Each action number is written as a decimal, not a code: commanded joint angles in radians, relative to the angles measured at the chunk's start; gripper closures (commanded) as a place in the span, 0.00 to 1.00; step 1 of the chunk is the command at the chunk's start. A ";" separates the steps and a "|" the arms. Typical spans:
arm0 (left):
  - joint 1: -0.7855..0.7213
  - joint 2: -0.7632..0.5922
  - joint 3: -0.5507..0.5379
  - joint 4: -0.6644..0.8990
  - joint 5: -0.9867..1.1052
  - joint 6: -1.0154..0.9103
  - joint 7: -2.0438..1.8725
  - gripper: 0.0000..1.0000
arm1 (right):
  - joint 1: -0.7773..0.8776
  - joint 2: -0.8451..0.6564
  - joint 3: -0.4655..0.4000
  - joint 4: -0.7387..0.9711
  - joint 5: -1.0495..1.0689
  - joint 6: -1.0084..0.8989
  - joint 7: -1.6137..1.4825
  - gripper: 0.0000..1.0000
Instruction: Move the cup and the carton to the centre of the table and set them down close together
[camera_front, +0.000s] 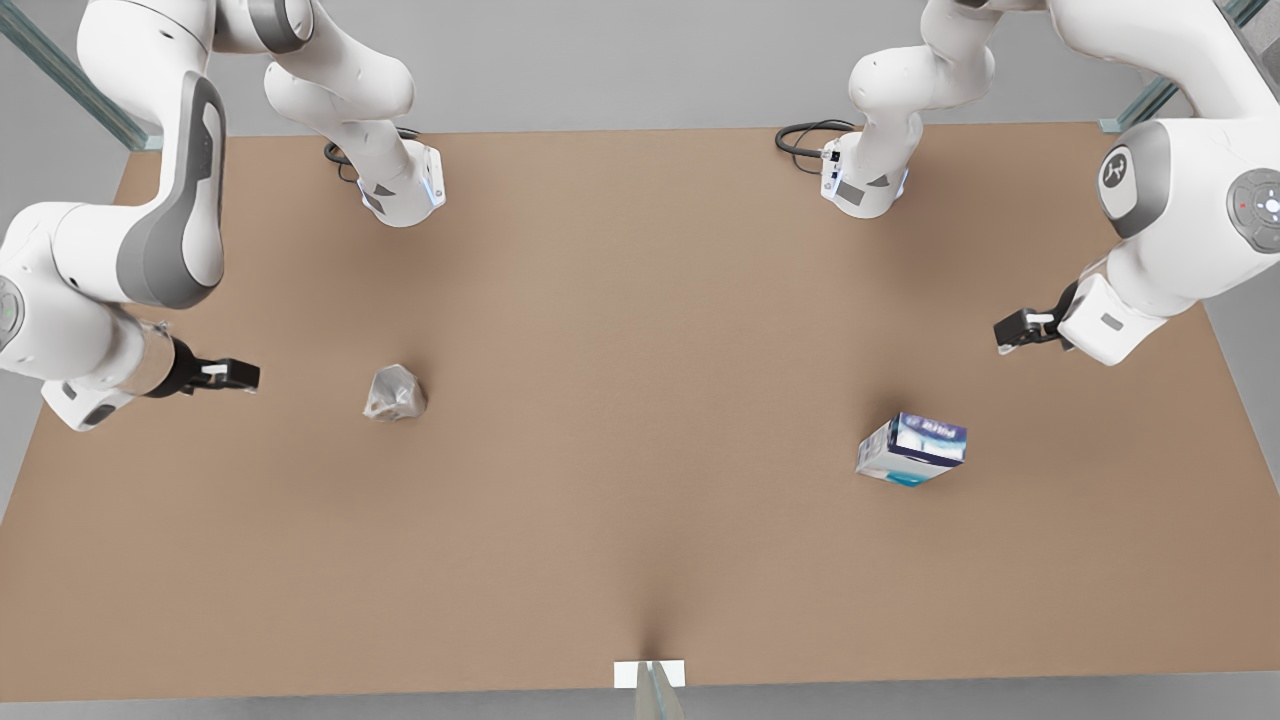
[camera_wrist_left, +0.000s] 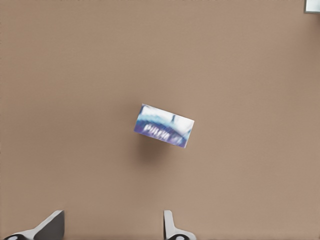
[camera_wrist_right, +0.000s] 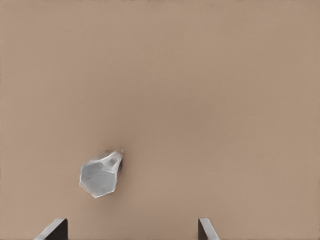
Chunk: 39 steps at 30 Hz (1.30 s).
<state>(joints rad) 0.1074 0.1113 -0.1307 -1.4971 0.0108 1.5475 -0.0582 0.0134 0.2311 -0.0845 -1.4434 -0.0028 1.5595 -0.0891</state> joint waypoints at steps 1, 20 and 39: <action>0.000 -0.001 0.000 0.000 0.000 0.000 -0.002 0.00 | 0.000 0.001 0.002 0.005 0.000 0.002 -0.001 0.00; -0.002 -0.018 0.006 -0.088 -0.009 0.002 -0.006 0.00 | 0.270 0.191 0.006 -0.197 0.116 0.415 0.282 0.00; -0.002 -0.027 0.009 -0.189 -0.061 0.089 -0.003 0.00 | 0.272 0.066 0.022 -0.586 0.073 0.525 0.396 0.00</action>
<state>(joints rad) 0.1053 0.0836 -0.1211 -1.6850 -0.0477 1.6368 -0.0614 0.2853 0.3025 -0.0629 -2.0378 0.0718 2.0958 0.3068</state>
